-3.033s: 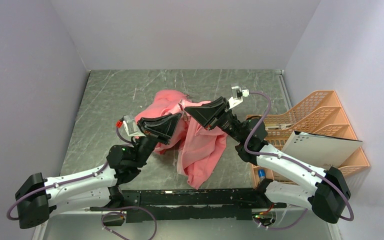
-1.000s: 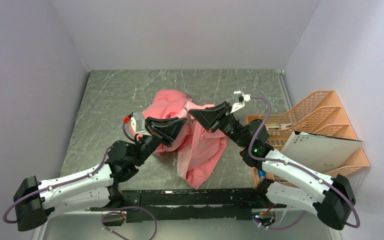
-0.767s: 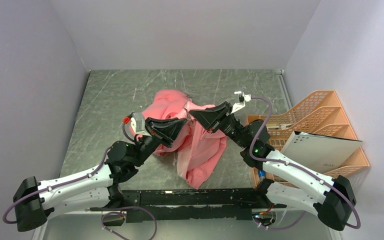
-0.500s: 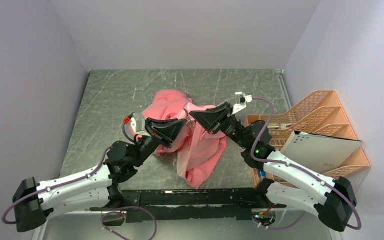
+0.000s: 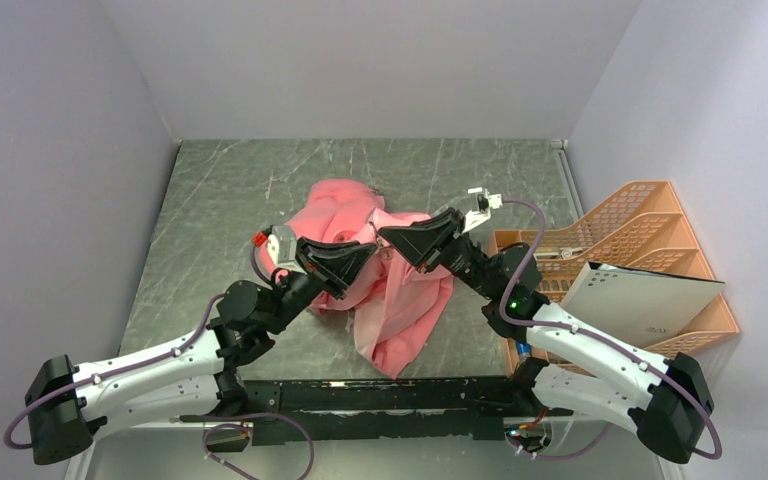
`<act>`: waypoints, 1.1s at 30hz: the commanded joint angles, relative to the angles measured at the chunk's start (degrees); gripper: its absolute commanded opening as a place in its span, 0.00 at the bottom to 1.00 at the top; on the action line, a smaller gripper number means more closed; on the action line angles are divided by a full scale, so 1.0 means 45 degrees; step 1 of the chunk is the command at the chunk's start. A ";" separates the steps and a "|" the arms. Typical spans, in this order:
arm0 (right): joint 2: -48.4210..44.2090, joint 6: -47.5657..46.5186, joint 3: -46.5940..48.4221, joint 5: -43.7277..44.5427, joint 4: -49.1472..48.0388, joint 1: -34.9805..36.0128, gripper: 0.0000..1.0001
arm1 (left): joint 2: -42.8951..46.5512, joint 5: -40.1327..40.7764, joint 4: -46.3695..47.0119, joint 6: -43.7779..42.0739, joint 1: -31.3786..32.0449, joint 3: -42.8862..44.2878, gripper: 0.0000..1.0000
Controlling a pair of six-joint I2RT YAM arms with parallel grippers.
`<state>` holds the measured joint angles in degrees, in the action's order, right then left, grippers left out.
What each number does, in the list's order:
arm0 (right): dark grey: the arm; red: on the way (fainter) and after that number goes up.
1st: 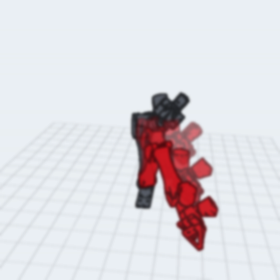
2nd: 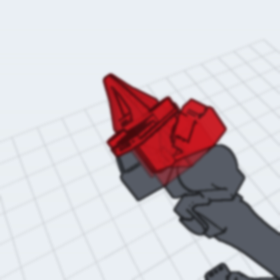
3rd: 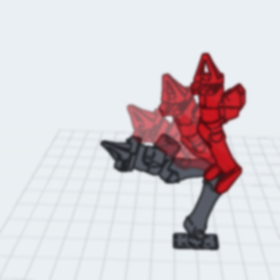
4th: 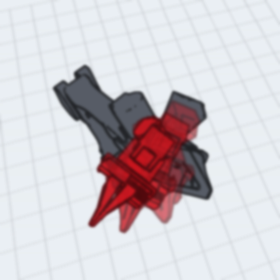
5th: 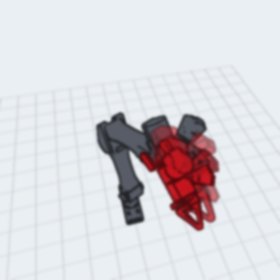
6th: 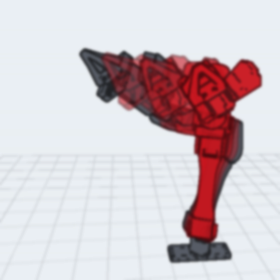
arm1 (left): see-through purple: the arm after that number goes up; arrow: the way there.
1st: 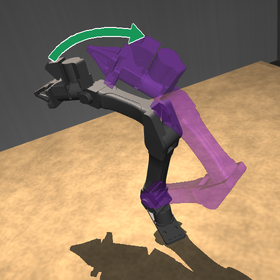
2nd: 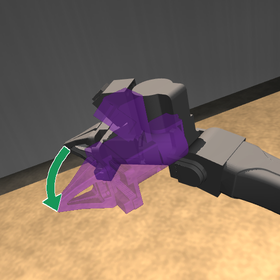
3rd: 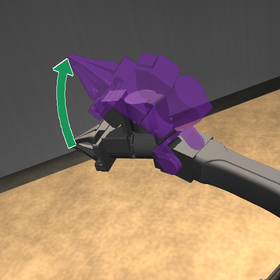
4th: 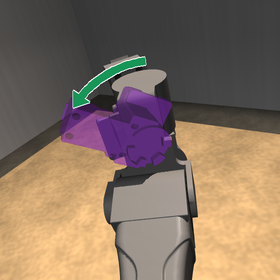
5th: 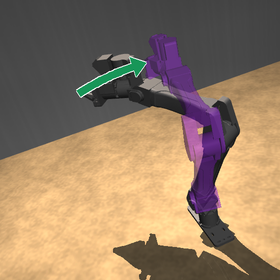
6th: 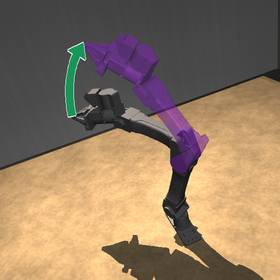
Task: Zip up the jacket
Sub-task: Insert the zipper into the jacket.
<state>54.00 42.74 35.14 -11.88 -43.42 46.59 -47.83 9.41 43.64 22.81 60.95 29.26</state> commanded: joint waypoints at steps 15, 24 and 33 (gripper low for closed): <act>-0.1111 -0.1034 -0.0939 0.0203 0.0873 -0.0042 0.00 | 0.0638 -0.2111 -0.3407 0.1689 0.0148 -0.0716 0.05; -0.2141 -0.0717 -0.2305 0.0759 0.3178 -0.0040 0.00 | 0.0586 -0.2689 -0.4842 0.1958 0.0256 -0.1769 0.05; -0.2955 -0.0130 -0.3257 0.1632 0.5339 -0.0032 0.00 | -0.0605 -0.2854 -0.4407 0.2411 0.1278 -0.2868 0.05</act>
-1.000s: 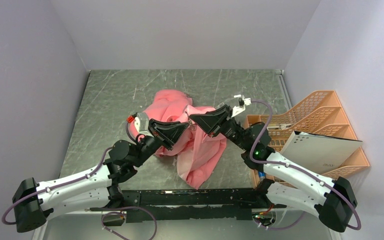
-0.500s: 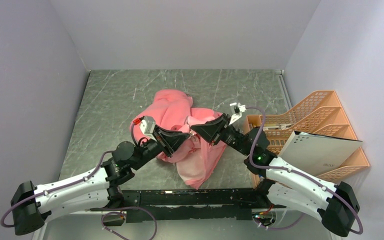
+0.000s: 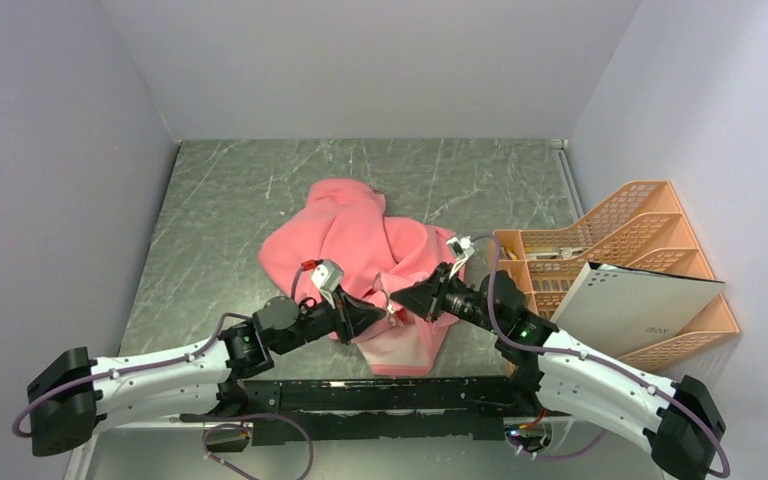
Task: Zip up the jacket
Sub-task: Insert the zipper into the jacket, then move the jacket to the center of the board.
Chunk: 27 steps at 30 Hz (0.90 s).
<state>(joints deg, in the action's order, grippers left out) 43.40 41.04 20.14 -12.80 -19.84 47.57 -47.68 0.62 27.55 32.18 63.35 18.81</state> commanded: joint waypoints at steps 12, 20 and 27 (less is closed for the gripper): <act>-0.1369 0.1247 -0.0113 0.2678 0.3531 -0.0249 0.00 | -0.1961 0.0408 0.0747 0.1459 0.2213 -0.1786 0.05; -0.1444 0.1379 -0.0400 0.1855 0.2677 -0.0240 0.00 | -0.3150 0.0789 0.1208 0.1748 0.2621 -0.1777 0.05; -0.1256 0.0446 -0.0411 0.0288 0.1714 -0.0239 0.00 | -0.4071 0.0972 0.1803 0.1933 0.2850 -0.1637 0.05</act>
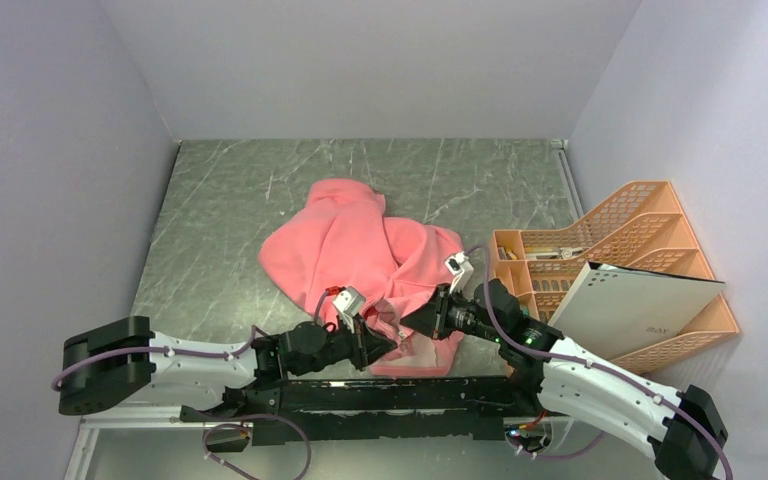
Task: Zip up the jacket
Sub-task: Move the jacket to the center of the board.
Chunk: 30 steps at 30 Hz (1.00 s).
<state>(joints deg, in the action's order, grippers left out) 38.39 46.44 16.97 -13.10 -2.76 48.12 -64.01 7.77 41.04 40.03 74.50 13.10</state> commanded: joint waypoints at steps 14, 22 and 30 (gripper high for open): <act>-0.0441 -0.2306 0.1613 0.0107 0.0505 -0.0361 0.25 | -0.0452 -0.0415 -0.1807 -0.0008 0.0395 -0.0067 0.05; -0.1197 -0.2844 0.2495 -0.0615 0.3374 -0.0361 0.47 | -0.0516 -0.0567 -0.2093 -0.0049 0.0393 0.0056 0.05; -0.2310 -0.2565 0.1985 -0.1278 0.4679 -0.0361 0.51 | -0.0697 -0.0578 -0.2003 -0.0011 0.0398 0.0170 0.05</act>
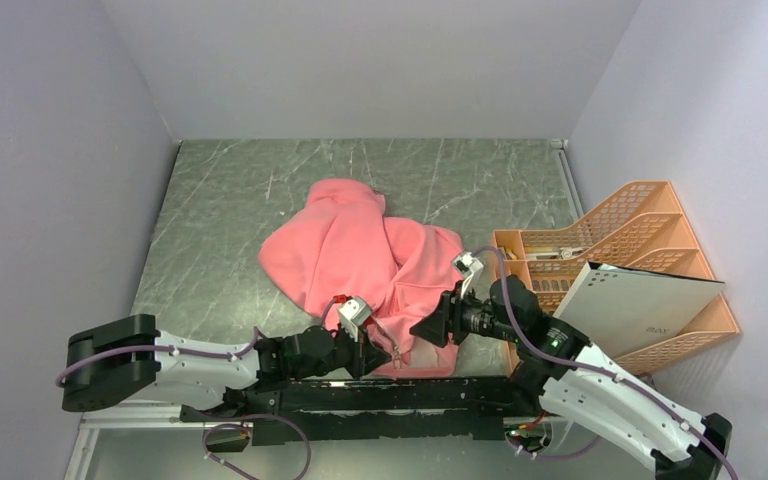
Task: Zip up the jacket
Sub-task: Move the jacket to the center of the board.
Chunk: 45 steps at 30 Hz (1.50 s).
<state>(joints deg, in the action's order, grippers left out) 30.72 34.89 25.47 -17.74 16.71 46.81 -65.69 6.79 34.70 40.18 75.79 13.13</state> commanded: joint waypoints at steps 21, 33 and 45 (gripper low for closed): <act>0.1841 0.1079 0.2007 0.7332 0.1724 0.4384 0.65 | -0.0500 -0.0583 -0.0763 -0.0173 0.0131 0.0292 0.05; 0.7922 -0.0717 0.6419 0.5090 0.0775 0.1239 0.76 | -0.0601 -0.0810 -0.0811 -0.0343 0.0238 0.0245 0.05; 1.1924 -0.3092 0.8250 0.3581 0.0088 -0.0009 0.69 | -0.0688 -0.0771 -0.1122 -0.0383 0.0282 0.0361 0.05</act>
<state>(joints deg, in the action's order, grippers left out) 80.12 25.65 59.27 -0.12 19.51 47.99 -67.99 4.10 31.40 39.66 76.60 13.26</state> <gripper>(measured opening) 0.710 0.079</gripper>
